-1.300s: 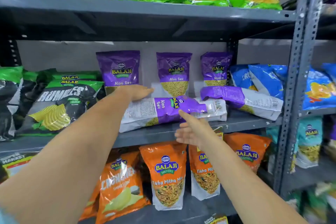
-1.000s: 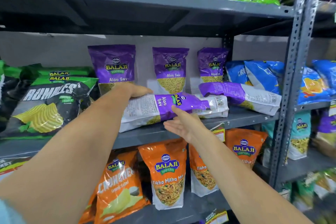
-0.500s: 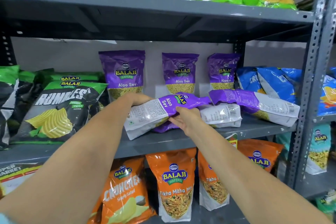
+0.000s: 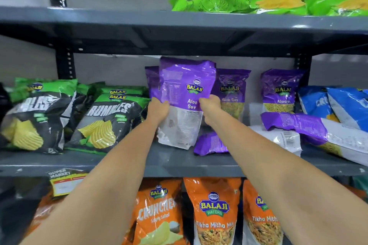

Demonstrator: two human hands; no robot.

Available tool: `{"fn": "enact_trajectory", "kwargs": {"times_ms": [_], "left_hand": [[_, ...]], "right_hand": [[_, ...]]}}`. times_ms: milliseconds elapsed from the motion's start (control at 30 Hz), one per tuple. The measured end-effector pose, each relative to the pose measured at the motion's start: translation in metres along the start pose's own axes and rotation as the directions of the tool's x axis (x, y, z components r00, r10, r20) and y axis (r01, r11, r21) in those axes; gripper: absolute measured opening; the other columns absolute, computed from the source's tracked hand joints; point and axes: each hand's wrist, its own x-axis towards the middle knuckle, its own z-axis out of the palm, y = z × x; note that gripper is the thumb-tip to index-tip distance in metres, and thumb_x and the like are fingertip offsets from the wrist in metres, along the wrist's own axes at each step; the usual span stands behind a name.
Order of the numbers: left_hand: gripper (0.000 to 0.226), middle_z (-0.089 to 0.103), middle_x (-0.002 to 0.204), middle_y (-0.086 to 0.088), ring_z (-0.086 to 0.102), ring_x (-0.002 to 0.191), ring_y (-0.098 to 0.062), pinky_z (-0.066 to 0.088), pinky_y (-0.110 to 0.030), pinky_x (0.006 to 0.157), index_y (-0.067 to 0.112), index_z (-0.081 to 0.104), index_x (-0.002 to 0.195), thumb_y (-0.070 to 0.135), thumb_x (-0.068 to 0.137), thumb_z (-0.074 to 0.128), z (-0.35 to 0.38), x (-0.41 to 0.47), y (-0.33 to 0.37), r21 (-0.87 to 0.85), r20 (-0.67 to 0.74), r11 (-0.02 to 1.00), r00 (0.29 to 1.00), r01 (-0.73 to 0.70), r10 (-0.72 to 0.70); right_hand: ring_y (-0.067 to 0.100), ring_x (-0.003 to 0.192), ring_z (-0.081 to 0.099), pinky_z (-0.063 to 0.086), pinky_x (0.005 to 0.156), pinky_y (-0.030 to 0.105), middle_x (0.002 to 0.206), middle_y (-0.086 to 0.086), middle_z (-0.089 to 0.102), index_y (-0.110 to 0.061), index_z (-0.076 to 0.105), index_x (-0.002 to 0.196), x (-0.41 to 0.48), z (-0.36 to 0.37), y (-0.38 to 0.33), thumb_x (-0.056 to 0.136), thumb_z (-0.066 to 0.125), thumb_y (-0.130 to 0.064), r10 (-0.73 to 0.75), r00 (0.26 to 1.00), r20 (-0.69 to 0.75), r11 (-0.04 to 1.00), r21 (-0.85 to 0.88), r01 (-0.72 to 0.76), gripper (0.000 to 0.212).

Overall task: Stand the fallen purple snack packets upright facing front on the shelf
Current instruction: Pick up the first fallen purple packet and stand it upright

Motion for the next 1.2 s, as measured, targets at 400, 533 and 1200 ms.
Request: {"fn": "enact_trajectory", "kwargs": {"times_ms": [400,533,1200], "left_hand": [[0.028,0.059,0.101,-0.007,0.061,0.101,-0.031,0.038,-0.031,0.074,0.011,0.047,0.103,0.031,0.092,0.061,-0.042,-0.015,-0.043,-0.069,0.014,0.995,0.998,-0.067,0.068],[0.071,0.060,0.109,0.000,0.059,0.101,-0.021,0.052,-0.039,0.087,0.014,0.047,0.115,0.056,0.068,0.079,-0.043,-0.021,-0.054,-0.008,0.156,1.000,0.988,-0.012,0.013],[0.083,0.061,0.122,-0.002,0.062,0.110,-0.023,0.057,-0.049,0.088,0.016,0.046,0.122,0.048,0.057,0.088,-0.038,-0.018,-0.062,0.024,0.130,0.998,0.990,-0.060,0.056]], "right_hand": [[0.025,0.090,0.064,0.052,0.081,0.041,0.105,0.016,0.070,-0.011,0.058,0.097,-0.005,0.016,0.018,0.089,0.051,-0.008,0.032,0.954,0.297,0.998,0.039,-0.046,0.011],[0.017,0.086,0.061,0.045,0.078,0.032,0.097,0.008,0.070,-0.017,0.053,0.083,-0.014,-0.001,0.031,0.083,0.060,-0.008,0.149,0.895,0.420,0.987,-0.008,-0.161,0.011],[0.023,0.117,0.060,0.049,0.096,0.035,0.125,0.010,0.064,-0.004,0.050,0.124,-0.004,-0.006,0.060,0.092,0.059,-0.004,0.063,0.861,0.505,0.996,-0.083,-0.024,0.033]]}}
